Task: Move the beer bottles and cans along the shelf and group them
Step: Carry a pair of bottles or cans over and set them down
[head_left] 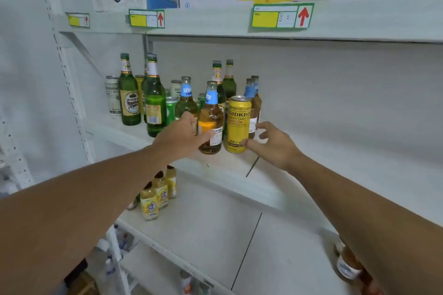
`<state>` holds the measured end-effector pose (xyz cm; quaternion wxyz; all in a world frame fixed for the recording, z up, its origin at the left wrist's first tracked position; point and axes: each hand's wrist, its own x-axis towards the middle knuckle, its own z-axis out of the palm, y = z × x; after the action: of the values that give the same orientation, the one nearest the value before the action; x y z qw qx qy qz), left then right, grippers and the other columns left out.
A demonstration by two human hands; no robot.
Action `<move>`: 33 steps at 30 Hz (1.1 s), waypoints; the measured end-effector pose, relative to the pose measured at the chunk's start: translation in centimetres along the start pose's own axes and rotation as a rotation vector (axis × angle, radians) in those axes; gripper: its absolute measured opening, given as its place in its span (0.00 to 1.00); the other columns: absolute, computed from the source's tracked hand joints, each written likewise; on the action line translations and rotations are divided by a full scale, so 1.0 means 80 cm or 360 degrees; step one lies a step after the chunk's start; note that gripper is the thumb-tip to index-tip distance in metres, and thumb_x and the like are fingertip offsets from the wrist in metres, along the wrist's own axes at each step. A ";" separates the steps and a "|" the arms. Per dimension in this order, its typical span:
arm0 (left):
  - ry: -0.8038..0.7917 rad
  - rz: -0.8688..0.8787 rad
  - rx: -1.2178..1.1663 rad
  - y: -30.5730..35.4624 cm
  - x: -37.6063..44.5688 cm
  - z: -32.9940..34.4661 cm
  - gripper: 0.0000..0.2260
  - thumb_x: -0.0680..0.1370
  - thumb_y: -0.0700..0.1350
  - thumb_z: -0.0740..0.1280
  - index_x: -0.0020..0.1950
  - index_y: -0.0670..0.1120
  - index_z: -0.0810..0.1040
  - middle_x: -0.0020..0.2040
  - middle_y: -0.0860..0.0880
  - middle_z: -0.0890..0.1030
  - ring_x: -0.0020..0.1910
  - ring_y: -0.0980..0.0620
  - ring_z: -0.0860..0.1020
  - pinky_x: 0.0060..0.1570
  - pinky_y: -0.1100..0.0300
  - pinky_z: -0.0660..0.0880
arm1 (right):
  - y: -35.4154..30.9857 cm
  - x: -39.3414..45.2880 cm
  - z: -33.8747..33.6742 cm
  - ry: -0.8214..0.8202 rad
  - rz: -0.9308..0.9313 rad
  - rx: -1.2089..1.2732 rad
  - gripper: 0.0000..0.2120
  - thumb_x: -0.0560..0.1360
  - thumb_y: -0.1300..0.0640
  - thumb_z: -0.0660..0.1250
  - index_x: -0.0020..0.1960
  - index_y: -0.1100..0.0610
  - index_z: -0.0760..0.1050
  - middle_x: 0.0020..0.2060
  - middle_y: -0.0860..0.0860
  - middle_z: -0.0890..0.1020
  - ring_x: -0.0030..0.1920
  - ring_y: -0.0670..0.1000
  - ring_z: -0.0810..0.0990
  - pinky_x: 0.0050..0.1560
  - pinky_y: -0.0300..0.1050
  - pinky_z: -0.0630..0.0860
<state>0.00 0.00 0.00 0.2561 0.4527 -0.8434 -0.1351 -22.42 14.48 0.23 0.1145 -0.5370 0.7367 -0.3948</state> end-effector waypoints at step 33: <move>-0.0083 0.0086 -0.1052 0.045 0.041 0.077 0.26 0.62 0.70 0.79 0.55 0.59 0.85 0.48 0.60 0.89 0.52 0.56 0.86 0.57 0.47 0.86 | 0.046 0.007 -0.032 0.0681 0.0244 0.0315 0.26 0.73 0.45 0.82 0.65 0.49 0.75 0.55 0.48 0.84 0.53 0.51 0.86 0.54 0.58 0.87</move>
<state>-7.40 -0.73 -2.47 0.3709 0.3189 -0.7720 -0.4060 -26.73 15.59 -0.57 0.0376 -0.3698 0.7405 -0.5600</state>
